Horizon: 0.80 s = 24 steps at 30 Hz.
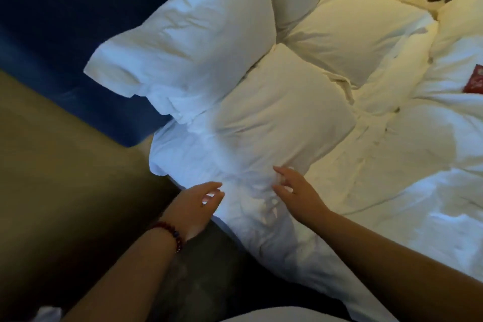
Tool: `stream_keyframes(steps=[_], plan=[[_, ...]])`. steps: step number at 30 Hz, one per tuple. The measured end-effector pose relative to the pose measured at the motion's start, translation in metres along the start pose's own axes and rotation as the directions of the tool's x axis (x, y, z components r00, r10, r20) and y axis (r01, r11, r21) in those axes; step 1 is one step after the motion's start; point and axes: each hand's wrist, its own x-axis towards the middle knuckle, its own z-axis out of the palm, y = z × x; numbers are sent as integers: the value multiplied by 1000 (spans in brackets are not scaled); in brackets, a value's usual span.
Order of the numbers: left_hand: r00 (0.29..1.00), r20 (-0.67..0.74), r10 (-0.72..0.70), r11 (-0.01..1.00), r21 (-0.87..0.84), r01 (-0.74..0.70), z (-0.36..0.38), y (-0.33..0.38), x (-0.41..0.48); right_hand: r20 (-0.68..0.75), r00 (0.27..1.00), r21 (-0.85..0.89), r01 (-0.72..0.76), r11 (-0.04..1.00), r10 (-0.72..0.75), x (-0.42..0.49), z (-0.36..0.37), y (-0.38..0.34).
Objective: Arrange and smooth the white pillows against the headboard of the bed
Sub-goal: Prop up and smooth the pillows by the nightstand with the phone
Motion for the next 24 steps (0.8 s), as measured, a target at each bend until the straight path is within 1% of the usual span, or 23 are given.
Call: stream_keyframes(steps=[2, 4, 5, 7, 11, 13, 16, 18, 20, 22, 24], plan=[[995, -90, -42, 999, -15, 41, -6, -23, -34, 106, 993, -33, 61, 998, -57, -10, 16, -23], [985, -152, -77, 996, -46, 71, -7, -40, -65, 196, 965, -69, 192, 979, -176, -23, 33, -44], [978, -179, -103, 992, -88, 88, -6, -47, -80, 229, 950, -48, 229, 972, -213, -30, 42, -53], [960, -229, -163, 975, -184, 122, -1, -56, -108, 259, 938, -13, 242, 970, -230, -44, 61, -72], [933, -270, -238, 953, -250, 171, 22, -65, -159, 294, 921, -9, 270, 963, -256, -73, 89, -92], [922, -287, -258, 939, -301, 169, 34, -64, -180, 332, 907, -32, 287, 957, -261, -91, 93, -94], [904, -317, -287, 903, -403, 145, 52, -58, -206, 407, 889, -48, 251, 967, -210, -114, 90, -91], [887, -348, -302, 864, -494, 100, 64, -50, -218, 450, 874, -55, 229, 972, -180, -129, 80, -85], [875, -369, -314, 797, -603, 32, 74, -38, -227, 448, 876, -62, 229, 971, -179, -140, 66, -78], [865, -361, -347, 674, -738, -38, 81, -20, -229, 424, 888, -68, 229, 971, -179, -148, 47, -70], [855, -350, -384, 571, -817, -78, 87, -4, -227, 409, 894, -85, 236, 968, -182, -148, 26, -62]])
